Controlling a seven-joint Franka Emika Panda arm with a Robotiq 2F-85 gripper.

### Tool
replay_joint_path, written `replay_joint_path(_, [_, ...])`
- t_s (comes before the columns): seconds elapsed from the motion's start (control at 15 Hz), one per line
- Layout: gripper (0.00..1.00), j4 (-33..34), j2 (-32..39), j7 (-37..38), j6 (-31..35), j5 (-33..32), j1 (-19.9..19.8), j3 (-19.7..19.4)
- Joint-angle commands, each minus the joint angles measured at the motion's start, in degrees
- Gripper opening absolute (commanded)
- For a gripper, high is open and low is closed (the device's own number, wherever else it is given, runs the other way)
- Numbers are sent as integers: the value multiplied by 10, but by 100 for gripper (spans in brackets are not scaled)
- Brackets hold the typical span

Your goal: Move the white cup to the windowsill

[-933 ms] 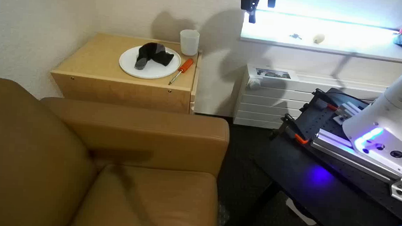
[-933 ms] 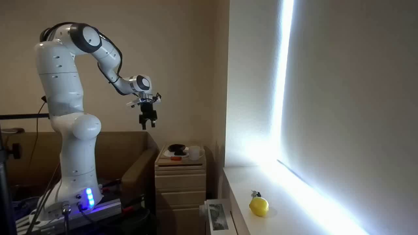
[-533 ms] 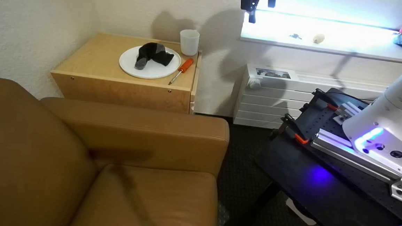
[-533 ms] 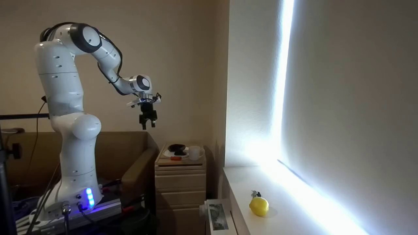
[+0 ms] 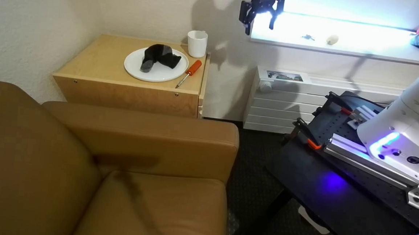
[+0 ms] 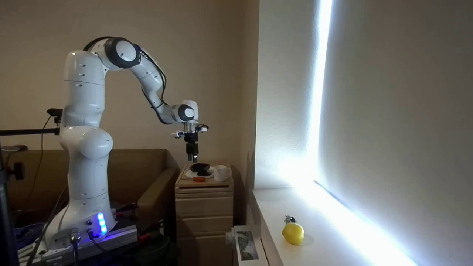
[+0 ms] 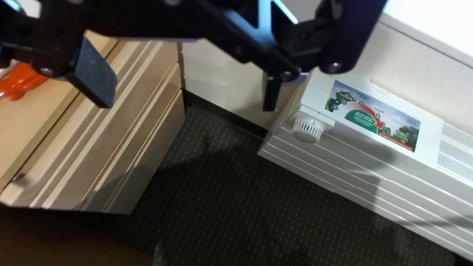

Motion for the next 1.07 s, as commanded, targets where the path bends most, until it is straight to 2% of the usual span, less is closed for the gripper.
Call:
replay_joint_path(0.0, [100,44,58,-9,23,85,-14,-41])
replay_joint_path(0.07, [100,18,36,-7,22,47,1,-47])
replay_joint_path(0.27, [100,26,46,-13,23,53,3,-56])
replay_joint_path(0.4, [100,54,84,27,16,23,20,-58])
replay_joint_path(0.47, [100,76,108,56,47,41,25,-54])
replay_joint_path(0.67, [100,148,152,88,67,152,39,-32])
replay_joint_path(0.93, [100,236,222,168,125,196,59,-50])
replay_joint_path(1.0, [100,243,226,188,104,216,56,-47])
